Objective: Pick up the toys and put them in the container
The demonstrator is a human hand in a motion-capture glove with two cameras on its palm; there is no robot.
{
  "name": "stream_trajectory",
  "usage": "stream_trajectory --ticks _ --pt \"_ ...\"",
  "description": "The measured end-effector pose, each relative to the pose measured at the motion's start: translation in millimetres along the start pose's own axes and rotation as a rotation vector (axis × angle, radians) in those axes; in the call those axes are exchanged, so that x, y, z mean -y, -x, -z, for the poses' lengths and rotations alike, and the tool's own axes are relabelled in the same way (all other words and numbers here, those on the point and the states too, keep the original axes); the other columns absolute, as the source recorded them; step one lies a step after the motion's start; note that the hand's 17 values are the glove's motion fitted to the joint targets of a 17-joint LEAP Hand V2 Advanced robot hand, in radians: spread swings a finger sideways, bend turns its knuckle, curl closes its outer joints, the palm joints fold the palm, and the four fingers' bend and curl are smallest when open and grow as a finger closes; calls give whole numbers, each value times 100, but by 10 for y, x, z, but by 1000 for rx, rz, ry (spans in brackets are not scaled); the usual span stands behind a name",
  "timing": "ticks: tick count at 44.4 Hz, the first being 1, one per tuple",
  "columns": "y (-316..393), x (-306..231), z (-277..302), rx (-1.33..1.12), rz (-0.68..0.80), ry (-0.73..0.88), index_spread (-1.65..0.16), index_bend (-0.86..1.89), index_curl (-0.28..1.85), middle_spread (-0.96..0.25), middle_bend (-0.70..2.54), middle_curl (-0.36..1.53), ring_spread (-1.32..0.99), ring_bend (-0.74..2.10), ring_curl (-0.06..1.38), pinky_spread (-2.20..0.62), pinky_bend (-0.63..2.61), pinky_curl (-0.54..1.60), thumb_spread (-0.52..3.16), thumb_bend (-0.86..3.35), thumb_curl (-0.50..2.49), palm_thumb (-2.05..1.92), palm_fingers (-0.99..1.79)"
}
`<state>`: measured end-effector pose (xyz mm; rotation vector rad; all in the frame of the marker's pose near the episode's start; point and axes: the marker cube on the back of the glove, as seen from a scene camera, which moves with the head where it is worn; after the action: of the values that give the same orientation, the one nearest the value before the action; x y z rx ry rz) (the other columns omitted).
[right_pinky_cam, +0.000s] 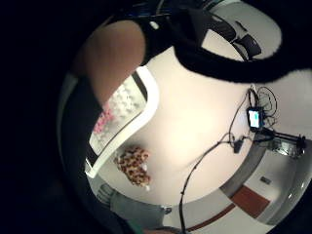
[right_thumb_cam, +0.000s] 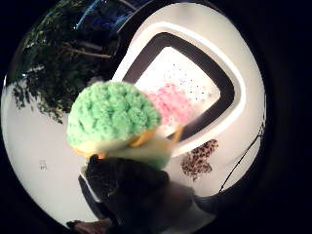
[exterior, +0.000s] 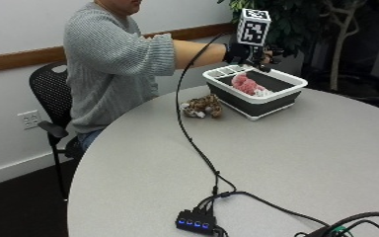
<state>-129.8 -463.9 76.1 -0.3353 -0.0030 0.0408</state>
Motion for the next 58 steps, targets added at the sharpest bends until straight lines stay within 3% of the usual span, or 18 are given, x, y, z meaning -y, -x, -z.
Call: stream_trajectory --ticks 7,22,37,42,54,58 --pt "44 88 -2 115 -11 35 -29 11 24 -12 7 23 -5 20 31 8 94 37 89 -18 13 -28 -31" --pt "78 69 -69 12 65 17 -29 11 22 -11 8 17 -3 17 29 9 92 36 91 -16 6 -25 -32" --pt "-192 -1381 -543 12 262 62 -29 12 21 -10 13 18 -3 17 28 9 84 34 93 -16 3 -25 -23" --pt "-312 -1573 -972 -71 239 71 -29 12 21 -10 13 19 -3 18 28 9 84 34 93 -16 3 -25 -21" --pt "-354 -1548 -1844 -222 199 93 -33 14 21 -13 19 21 -12 37 32 4 94 35 120 1 9 3 13" --pt "-291 -1507 -1838 -221 210 -9 -34 8 17 -16 24 24 -20 50 34 -16 111 37 132 11 15 18 47"
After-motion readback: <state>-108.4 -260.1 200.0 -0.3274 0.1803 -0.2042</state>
